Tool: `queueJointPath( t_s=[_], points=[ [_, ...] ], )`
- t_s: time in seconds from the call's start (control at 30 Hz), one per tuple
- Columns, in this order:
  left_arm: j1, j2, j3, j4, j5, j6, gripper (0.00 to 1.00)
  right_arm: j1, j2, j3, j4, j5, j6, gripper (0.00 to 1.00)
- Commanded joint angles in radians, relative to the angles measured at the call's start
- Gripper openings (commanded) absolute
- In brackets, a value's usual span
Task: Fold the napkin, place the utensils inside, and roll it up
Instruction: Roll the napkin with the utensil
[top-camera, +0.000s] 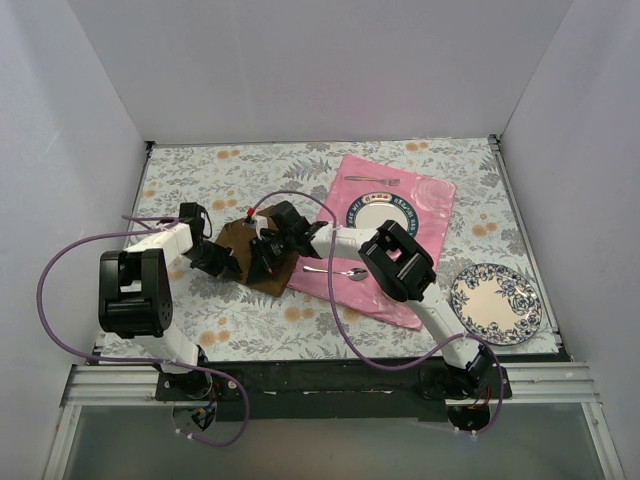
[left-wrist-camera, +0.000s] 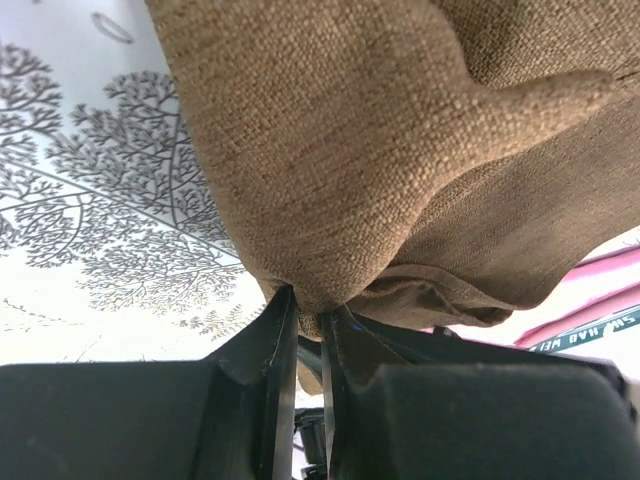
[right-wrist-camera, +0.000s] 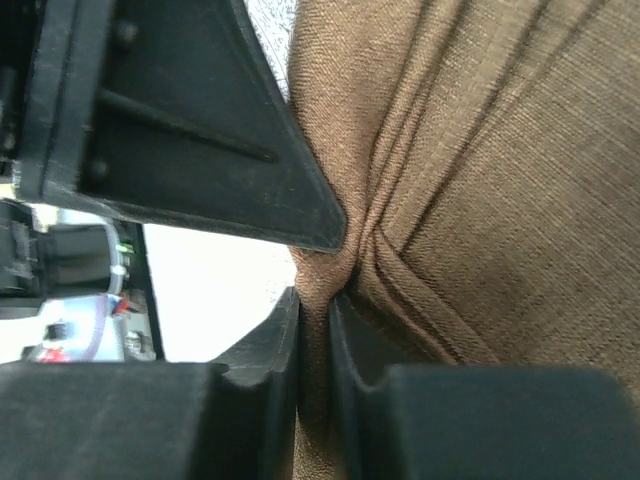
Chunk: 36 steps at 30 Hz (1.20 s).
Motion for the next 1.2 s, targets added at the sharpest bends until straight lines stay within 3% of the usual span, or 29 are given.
queueJointPath(
  t_s=[0.0, 0.13, 0.23, 0.43, 0.6, 0.8, 1.0, 1.17],
  points=[
    [-0.004, 0.06, 0.002, 0.022, -0.086, 0.059, 0.0, 0.001, -0.039, 0.101, -0.347, 0.24, -0.328, 0.25],
    [-0.002, 0.079, 0.022, 0.012, -0.089, 0.075, 0.0, 0.016, -0.1, 0.149, -0.484, 0.352, -0.44, 0.5],
    [-0.002, 0.092, 0.024, 0.019, -0.074, 0.078, 0.0, 0.04, -0.142, 0.17, -0.52, 0.438, -0.501, 0.62],
    [-0.002, 0.115, 0.053, 0.015, -0.069, 0.081, 0.0, 0.112, -0.225, 0.05, -0.419, 0.598, -0.603, 0.72],
    [-0.002, 0.119, 0.062, 0.007, -0.069, 0.086, 0.0, 0.191, -0.269, -0.023, -0.294, 0.71, -0.66, 0.74],
    [-0.002, 0.12, 0.059, 0.007, -0.068, 0.084, 0.0, 0.234, -0.269, -0.049, -0.248, 0.731, -0.684, 0.73],
    [-0.002, 0.115, 0.061, 0.006, -0.065, 0.084, 0.0, 0.239, -0.214, -0.054, -0.244, 0.813, -0.698, 0.66],
    [-0.001, 0.111, 0.059, 0.002, -0.06, 0.087, 0.0, 0.238, -0.157, -0.043, -0.236, 0.819, -0.706, 0.55]
  ],
)
